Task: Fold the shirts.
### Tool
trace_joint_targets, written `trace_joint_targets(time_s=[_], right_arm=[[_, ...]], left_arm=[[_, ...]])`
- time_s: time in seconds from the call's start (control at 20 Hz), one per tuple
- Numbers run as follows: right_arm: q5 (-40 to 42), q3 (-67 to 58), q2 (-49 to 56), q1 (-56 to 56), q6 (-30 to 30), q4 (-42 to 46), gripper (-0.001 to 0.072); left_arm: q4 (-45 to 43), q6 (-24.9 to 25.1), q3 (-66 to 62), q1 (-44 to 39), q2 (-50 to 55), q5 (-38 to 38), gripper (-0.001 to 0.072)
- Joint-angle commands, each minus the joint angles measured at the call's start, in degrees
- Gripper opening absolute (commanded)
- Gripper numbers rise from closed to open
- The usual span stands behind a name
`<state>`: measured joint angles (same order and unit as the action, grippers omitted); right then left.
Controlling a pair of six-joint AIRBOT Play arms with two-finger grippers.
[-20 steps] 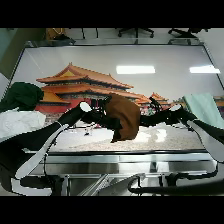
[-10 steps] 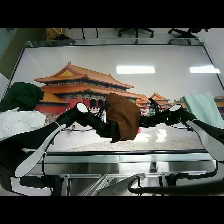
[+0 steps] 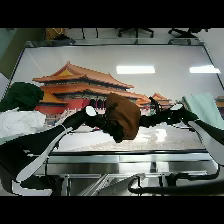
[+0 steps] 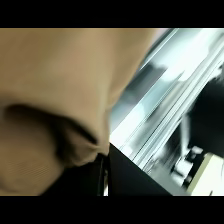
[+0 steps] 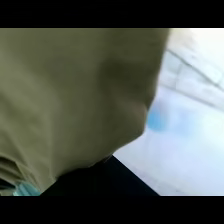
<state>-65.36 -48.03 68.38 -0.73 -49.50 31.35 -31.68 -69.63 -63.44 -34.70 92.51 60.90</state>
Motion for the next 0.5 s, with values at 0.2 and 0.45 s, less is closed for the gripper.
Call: trace_joint_targets(time_s=[0.2,0.45], right_arm=[[-13.49,-14.14,-20.79,-15.65,-2.4,-8.04,0.0015],[-15.17,-37.46,-29.77,-28.09,-2.38,-14.47,0.0015]], left_arm=[[0.2,-0.35,-21.14,10.19,-17.42,2.51,0.0009],[-0.37,-5.53,-34.95,24.65,-30.86,-2.54,0.0009]])
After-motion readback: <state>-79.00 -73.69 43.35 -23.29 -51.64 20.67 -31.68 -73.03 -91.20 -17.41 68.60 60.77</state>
